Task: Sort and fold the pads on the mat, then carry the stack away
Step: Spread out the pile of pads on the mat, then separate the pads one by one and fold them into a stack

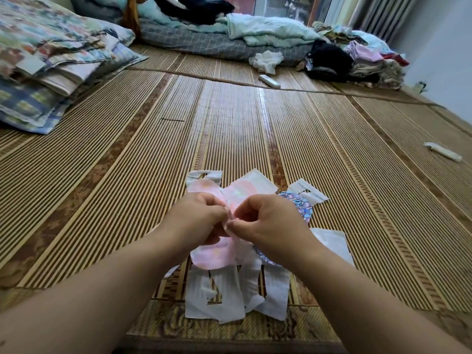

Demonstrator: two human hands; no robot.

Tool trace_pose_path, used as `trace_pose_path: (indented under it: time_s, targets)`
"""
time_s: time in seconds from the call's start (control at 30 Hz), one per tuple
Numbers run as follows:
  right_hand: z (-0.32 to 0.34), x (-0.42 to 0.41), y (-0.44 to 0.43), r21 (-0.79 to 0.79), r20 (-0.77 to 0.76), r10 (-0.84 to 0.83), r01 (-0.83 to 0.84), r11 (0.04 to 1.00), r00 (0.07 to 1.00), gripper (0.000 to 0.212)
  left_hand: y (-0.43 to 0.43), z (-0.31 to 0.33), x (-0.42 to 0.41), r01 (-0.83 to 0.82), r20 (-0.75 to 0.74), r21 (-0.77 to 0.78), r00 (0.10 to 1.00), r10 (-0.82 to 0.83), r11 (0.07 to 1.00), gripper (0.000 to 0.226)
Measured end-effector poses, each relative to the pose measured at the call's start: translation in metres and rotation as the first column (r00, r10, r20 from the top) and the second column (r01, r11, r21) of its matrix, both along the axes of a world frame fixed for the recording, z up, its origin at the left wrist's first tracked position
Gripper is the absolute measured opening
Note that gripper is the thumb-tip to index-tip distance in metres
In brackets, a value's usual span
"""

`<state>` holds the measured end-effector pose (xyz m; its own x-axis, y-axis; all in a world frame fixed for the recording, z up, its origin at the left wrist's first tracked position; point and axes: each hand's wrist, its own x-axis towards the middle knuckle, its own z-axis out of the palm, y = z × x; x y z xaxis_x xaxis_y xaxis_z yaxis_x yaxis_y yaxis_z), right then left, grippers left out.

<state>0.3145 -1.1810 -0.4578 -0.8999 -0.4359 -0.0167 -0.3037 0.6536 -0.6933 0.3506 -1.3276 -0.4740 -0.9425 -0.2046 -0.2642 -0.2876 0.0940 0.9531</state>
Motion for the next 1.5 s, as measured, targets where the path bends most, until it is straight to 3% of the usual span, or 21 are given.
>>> trace_pose_path:
  time_s: [0.07, 0.2, 0.4, 0.53, 0.63, 0.73, 0.83, 0.9, 0.97, 1.03, 1.13, 1.23, 1.3, 1.37, 1.43, 1.5]
  targets:
    - [-0.001, -0.001, -0.001, 0.014, -0.051, -0.034, 0.035, 0.999, 0.998, 0.008, 0.000, 0.000, 0.000, 0.006, -0.007, 0.008, 1.000, -0.006, 1.000, 0.017]
    - [-0.001, -0.004, -0.003, -0.063, -0.064, -0.083, 0.079, 0.995, 0.994, 0.012, -0.001, -0.001, 0.000, 0.015, -0.016, 0.025, 1.000, -0.015, 1.000, 0.020]
    - [-0.001, 0.001, -0.005, -0.114, 0.071, 0.054, -0.046, 0.992, 0.996, 0.016, 0.000, 0.001, 0.001, 0.048, -0.015, 0.190, 0.999, -0.046, 0.981, 0.014]
    - [0.001, -0.001, -0.003, -0.153, 0.132, 0.031, -0.010, 0.988, 0.991, 0.021, -0.002, -0.001, -0.001, 0.130, -0.016, 0.209, 0.991, -0.130, 0.969, 0.048]
    - [0.002, -0.002, -0.002, -0.211, 0.197, -0.020, 0.062, 0.976, 0.980, 0.022, -0.001, -0.004, -0.004, 0.074, 0.013, 0.164, 0.997, -0.077, 0.984, 0.016]
    - [0.004, -0.006, 0.001, -0.212, 0.125, -0.056, 0.082, 0.974, 0.991, 0.022, -0.005, -0.007, -0.008, -0.020, -0.015, 0.184, 1.000, 0.023, 0.983, 0.017]
    - [0.010, -0.014, 0.010, -0.207, 0.060, -0.080, 0.091, 0.974, 0.995, 0.020, -0.023, -0.003, -0.014, -0.320, -0.073, 0.294, 0.932, 0.355, 0.901, 0.014]
    - [0.012, -0.021, 0.020, -0.186, 0.010, -0.113, 0.113, 0.976, 0.994, 0.019, -0.045, -0.005, -0.019, -0.563, -0.072, 0.281, 0.795, 0.602, 0.777, 0.013]
    - [0.014, -0.028, 0.031, -0.154, -0.044, -0.143, 0.135, 0.979, 0.989, 0.018, -0.071, -0.012, -0.021, -0.710, -0.028, 0.291, 0.663, 0.748, 0.641, 0.012]
    - [0.016, -0.034, 0.042, -0.138, -0.083, -0.162, 0.150, 0.979, 0.983, 0.017, -0.092, -0.022, -0.020, -0.772, 0.069, 0.358, 0.583, 0.809, 0.526, 0.024]
    - [0.016, -0.041, 0.057, -0.119, -0.113, -0.202, 0.189, 0.975, 0.973, 0.017, -0.106, -0.031, -0.016, -0.786, 0.218, 0.445, 0.560, 0.799, 0.430, 0.038]
    - [0.015, -0.044, 0.062, -0.098, -0.105, -0.209, 0.199, 0.975, 0.972, 0.015, -0.106, -0.028, -0.012, -0.798, 0.275, 0.417, 0.566, 0.777, 0.435, 0.046]
    - [0.013, -0.045, 0.061, -0.081, -0.123, -0.208, 0.199, 0.977, 0.970, 0.015, -0.105, -0.022, -0.009, -0.762, 0.278, 0.411, 0.628, 0.727, 0.501, 0.048]
    - [0.011, -0.045, 0.059, -0.042, -0.149, -0.190, 0.186, 0.982, 0.970, 0.017, -0.103, -0.015, -0.005, -0.739, 0.262, 0.303, 0.671, 0.693, 0.601, 0.047]
    - [0.009, -0.043, 0.057, -0.001, -0.153, -0.162, 0.164, 0.986, 0.975, 0.014, -0.100, -0.008, 0.003, -0.709, 0.146, -0.048, 0.691, 0.708, 0.703, 0.046]
    - [0.009, -0.038, 0.054, 0.047, -0.124, -0.097, 0.103, 0.994, 0.988, 0.008, -0.087, 0.001, 0.014, -0.630, -0.081, -0.352, 0.758, 0.648, 0.693, 0.051]
